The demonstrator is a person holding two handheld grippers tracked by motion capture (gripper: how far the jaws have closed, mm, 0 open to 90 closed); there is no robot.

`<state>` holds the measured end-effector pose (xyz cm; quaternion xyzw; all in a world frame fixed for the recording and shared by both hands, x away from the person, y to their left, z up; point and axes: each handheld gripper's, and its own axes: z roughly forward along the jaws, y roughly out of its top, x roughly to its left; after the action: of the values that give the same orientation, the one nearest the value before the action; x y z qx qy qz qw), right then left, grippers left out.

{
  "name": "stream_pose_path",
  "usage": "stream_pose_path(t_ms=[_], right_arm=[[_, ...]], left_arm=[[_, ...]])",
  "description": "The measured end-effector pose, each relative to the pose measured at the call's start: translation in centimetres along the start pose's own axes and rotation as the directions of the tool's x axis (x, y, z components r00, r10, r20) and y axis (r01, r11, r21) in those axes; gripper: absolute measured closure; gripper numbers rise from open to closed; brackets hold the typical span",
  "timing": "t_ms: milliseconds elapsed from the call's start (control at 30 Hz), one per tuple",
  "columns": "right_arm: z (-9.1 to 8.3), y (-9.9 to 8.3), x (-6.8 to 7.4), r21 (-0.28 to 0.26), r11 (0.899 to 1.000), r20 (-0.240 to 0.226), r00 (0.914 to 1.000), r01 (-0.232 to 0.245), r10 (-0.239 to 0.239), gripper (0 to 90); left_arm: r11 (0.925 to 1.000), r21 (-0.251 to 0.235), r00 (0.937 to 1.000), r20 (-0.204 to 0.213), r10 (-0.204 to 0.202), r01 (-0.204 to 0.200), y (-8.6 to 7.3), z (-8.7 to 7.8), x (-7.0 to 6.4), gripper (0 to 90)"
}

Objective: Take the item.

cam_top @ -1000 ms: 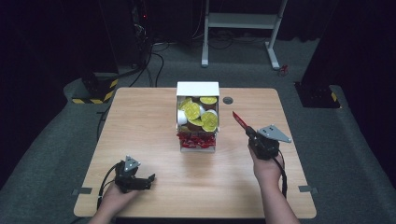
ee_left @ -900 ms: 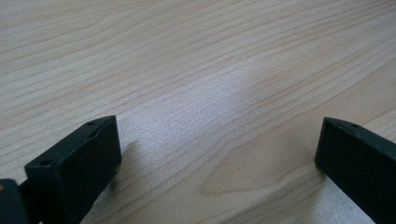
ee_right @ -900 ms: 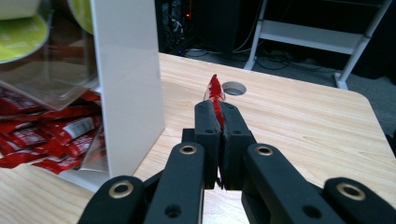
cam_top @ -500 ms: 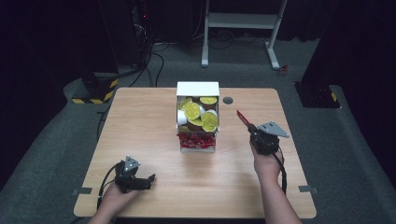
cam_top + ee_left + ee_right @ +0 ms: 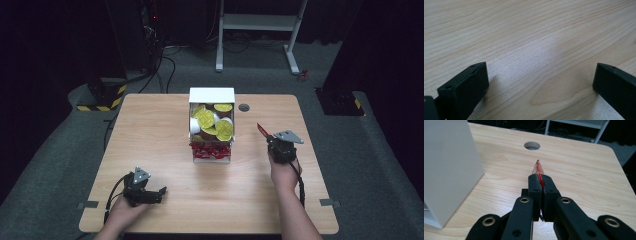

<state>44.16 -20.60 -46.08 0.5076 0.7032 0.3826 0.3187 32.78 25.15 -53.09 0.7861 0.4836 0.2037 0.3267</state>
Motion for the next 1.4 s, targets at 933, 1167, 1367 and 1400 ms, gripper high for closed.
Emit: stream_pose_path(t_ms=[933,1167,1367,1400], right_arm=[[2.3,-3.8,-1.0,0.117,0.99,0.003,0.9967,-0.08,0.081,85.7],[2.2,-3.7,-0.8,0.104,0.991,-0.014,0.9962,-0.084,0.086,78.2],[1.3,-3.0,-0.6,0.072,0.995,-0.028,0.9967,-0.074,0.076,74.0],[1.1,-3.0,-0.7,0.069,0.995,-0.031,0.9968,-0.072,0.074,72.4]], left_arm=[[1.0,0.0,1.0,0.0,0.0,0.0,0.0,0.0,0.0,0.6],[1.0,0.0,1.0,0.0,0.0,0.0,0.0,0.0,0.0,0.5],[1.0,0.002,1.0,0.0,0.0,0.0,0.0,0.0,0.0,0.5],[1.0,0.002,1.0,0.0,0.0,0.0,0.0,0.0,0.0,0.5]])
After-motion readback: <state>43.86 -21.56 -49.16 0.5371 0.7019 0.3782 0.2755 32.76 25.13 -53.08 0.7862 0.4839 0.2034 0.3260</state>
